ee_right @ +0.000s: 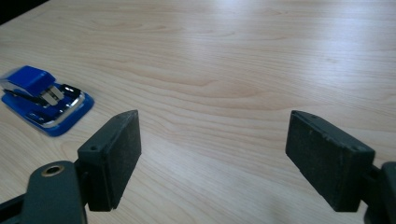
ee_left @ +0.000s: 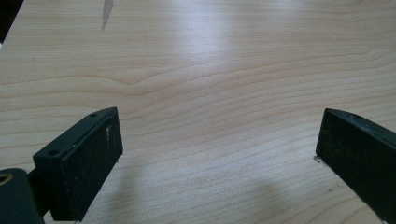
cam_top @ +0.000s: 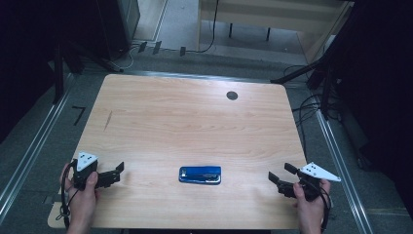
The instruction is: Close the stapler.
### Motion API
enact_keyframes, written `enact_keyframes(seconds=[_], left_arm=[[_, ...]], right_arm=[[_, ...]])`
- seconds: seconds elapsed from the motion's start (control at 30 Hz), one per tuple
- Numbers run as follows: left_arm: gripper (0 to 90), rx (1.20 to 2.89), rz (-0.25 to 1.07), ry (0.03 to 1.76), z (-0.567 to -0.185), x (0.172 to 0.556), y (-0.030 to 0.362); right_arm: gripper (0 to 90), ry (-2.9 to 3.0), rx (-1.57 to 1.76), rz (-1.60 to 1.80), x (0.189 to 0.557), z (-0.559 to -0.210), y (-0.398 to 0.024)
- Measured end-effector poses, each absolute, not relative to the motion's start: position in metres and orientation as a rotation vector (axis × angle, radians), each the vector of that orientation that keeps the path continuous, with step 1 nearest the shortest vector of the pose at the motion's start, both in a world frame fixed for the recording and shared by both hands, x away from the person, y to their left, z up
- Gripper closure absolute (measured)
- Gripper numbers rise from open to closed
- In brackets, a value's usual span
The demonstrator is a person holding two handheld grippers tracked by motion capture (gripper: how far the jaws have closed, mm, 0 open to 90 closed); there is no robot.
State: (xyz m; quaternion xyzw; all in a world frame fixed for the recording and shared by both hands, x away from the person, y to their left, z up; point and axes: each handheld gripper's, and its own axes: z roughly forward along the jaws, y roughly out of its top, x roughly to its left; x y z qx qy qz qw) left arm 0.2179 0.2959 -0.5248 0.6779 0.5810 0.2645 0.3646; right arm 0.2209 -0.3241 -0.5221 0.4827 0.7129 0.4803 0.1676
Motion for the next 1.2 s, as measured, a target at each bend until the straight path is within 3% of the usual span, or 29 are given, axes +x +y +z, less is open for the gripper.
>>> enact_keyframes(seconds=[0.53, 1.2], left_arm=[[0.7, 1.735, 0.669, 1.497, -0.525, 0.216, 0.297], [0.7, 1.763, 0.654, 1.501, -0.526, 0.212, 0.296]], right_arm=[[0.0, 2.006, 1.452, 1.355, 0.208, -0.538, -0.365], [0.0, 1.987, 1.513, 1.344, 0.197, -0.554, -0.388]])
